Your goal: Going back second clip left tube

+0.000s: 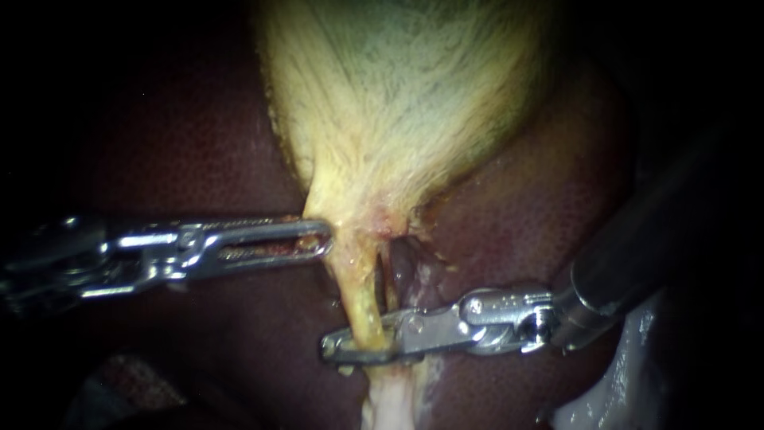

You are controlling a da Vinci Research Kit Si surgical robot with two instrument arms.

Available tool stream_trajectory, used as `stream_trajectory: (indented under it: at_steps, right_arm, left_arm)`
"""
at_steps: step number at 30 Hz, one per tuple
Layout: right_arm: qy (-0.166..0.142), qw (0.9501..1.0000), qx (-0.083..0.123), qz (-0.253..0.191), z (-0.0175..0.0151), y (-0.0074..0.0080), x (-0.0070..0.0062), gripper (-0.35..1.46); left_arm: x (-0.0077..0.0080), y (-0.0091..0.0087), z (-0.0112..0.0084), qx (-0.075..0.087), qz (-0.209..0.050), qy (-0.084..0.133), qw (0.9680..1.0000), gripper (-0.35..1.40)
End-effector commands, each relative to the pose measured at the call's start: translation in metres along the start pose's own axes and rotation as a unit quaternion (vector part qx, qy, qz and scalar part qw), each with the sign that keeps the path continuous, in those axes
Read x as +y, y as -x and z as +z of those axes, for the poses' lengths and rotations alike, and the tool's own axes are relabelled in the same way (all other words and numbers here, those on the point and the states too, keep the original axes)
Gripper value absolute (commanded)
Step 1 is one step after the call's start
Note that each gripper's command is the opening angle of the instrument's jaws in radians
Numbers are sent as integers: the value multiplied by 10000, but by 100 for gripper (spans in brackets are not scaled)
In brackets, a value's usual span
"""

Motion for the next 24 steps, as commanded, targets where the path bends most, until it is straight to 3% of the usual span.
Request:
stream_trajectory:
  at_steps: [1,6,8,11,15,19,24]
  right_arm:
    - [-2,10000,-1,-2,0,0,0,-35]
    - [14,10000,2,-2,1,-1,0,-35]
    - [15,10000,2,-1,3,-2,-1,-17]
    - [6,10000,60,-6,7,-4,-2,25]
    - [-14,9989,300,-373,16,-10,-3,51]
    - [4,9958,543,-737,25,-16,-1,60]
    - [19,9940,550,-945,28,-17,0,60]
  left_arm:
    - [0,0,0,0,1,-3,10000,-35]
    - [0,0,0,0,1,-3,10000,-35]
    - [0,0,0,0,1,-3,10000,-35]
    - [0,0,0,0,1,-3,10000,-35]
    - [0,0,0,-1,1,-2,10000,-35]
    - [0,0,0,-1,1,-2,10000,-35]
    - [0,0,0,-2,0,0,10000,-35]
